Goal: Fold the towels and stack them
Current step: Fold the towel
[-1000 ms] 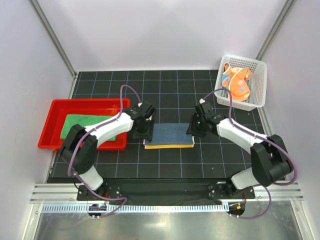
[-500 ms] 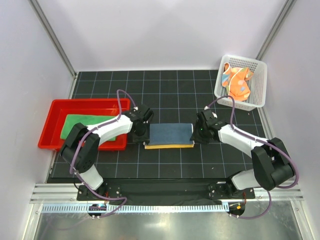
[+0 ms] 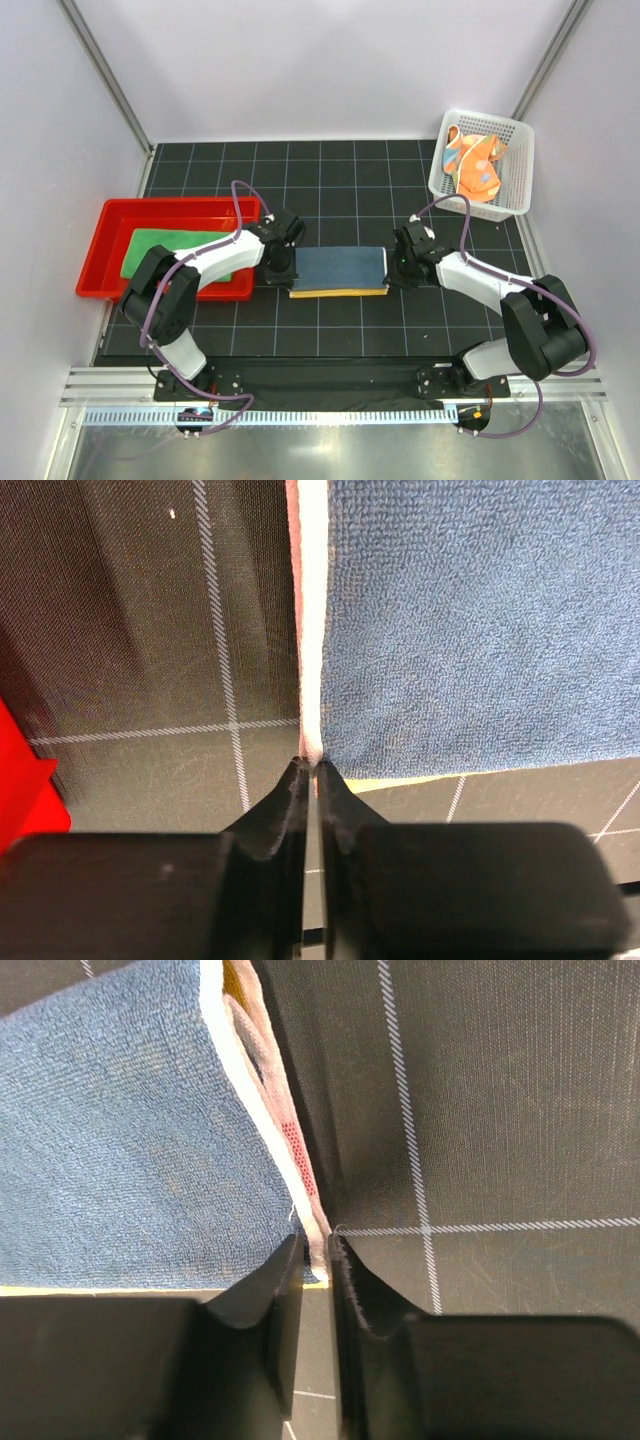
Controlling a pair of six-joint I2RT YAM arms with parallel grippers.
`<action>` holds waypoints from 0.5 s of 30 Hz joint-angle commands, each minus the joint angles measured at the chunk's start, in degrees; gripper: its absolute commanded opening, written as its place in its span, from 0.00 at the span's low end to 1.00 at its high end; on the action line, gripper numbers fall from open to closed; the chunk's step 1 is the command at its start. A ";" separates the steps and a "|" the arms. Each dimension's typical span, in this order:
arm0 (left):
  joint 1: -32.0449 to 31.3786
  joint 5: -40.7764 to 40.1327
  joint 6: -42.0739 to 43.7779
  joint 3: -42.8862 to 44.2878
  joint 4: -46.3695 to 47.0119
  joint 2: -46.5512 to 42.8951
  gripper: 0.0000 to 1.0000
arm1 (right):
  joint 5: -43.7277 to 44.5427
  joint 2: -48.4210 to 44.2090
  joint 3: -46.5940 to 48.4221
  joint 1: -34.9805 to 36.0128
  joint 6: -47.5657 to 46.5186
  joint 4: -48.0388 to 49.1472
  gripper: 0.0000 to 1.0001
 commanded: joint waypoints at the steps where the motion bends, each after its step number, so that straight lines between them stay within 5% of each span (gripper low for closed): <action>1: 0.30 0.40 -0.31 0.81 1.16 -0.25 0.08 | 1.16 -0.29 -0.02 0.08 0.62 2.71 0.19; 6: 0.30 0.84 -0.31 2.83 -0.77 -0.77 0.00 | 1.25 -0.64 0.51 0.17 -0.09 2.28 0.01; 15: 0.22 1.28 -1.19 6.26 -5.96 -3.85 0.00 | 1.78 -4.07 3.84 0.17 -2.72 -2.82 0.01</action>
